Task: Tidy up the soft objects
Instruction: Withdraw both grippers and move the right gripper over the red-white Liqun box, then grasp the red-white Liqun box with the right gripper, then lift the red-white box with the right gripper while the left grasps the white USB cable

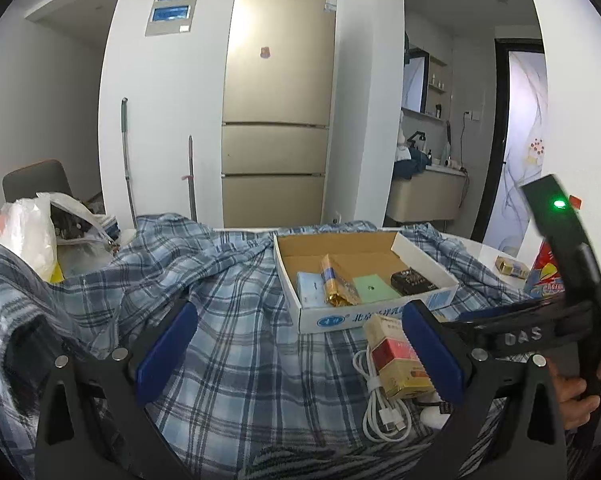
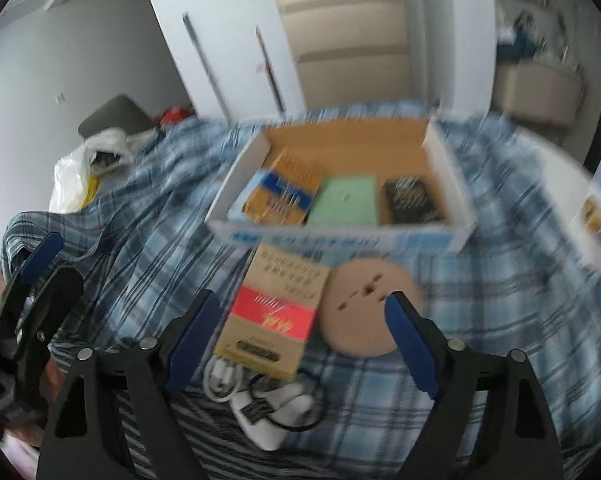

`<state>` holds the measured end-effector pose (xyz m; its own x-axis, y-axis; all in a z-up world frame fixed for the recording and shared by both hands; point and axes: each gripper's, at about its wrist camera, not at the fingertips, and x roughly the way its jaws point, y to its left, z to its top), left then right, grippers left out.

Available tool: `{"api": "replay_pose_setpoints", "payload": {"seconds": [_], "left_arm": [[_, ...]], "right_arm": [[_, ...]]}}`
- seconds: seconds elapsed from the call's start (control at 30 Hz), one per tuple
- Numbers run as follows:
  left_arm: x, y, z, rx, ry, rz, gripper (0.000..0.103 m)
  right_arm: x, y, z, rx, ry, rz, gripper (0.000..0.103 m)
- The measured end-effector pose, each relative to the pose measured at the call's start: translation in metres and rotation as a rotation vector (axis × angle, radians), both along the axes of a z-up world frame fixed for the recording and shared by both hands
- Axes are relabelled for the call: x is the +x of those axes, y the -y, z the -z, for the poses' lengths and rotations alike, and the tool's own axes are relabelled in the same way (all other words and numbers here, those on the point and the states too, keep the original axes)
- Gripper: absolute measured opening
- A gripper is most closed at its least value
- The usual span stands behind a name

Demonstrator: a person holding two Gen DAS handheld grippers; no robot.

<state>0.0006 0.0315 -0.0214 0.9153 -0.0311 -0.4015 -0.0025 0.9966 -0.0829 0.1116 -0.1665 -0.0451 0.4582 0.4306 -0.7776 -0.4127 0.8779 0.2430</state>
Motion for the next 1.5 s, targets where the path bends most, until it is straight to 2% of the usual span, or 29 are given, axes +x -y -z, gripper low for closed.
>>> {"api": "replay_pose_setpoints", "payload": {"seconds": [0.1, 0.33, 0.4, 0.5, 0.63, 0.87, 1.07, 1.2, 1.37, 1.5], "left_arm": [[0.004, -0.003, 0.001, -0.022, -0.026, 0.003, 0.103], [0.007, -0.015, 0.003, -0.065, -0.044, -0.062, 0.103], [0.008, -0.018, 0.005, -0.081, -0.049, -0.062, 0.103], [0.007, -0.017, 0.005, -0.075, -0.046, -0.057, 0.103], [0.008, -0.012, 0.005, -0.053, -0.045, -0.04, 0.103], [0.012, -0.018, 0.007, -0.079, -0.066, -0.053, 0.103], [0.013, -0.016, 0.008, -0.068, -0.069, -0.047, 0.103], [0.013, -0.017, 0.009, -0.068, -0.072, -0.048, 0.103], [0.014, -0.017, 0.01, -0.07, -0.081, -0.046, 0.103], [0.015, -0.017, 0.01, -0.069, -0.084, -0.044, 0.103]], "right_arm": [[0.011, -0.005, 0.013, 0.048, -0.118, -0.007, 0.077], [0.019, -0.017, 0.027, 0.044, -0.213, 0.022, 0.074], [0.019, -0.022, 0.031, 0.001, -0.19, 0.026, 0.071], [0.022, -0.022, 0.034, 0.013, -0.206, 0.03, 0.069], [0.022, -0.023, 0.031, 0.018, -0.201, 0.025, 0.057], [0.02, -0.019, 0.023, 0.037, -0.21, 0.018, 0.056], [0.019, -0.005, -0.004, -0.12, -0.112, 0.043, 0.056], [0.027, 0.006, 0.002, -0.23, -0.086, 0.07, 0.056], [0.034, 0.012, 0.015, -0.256, -0.116, 0.063, 0.056], [0.039, 0.014, 0.02, -0.239, -0.136, 0.07, 0.056]]}}
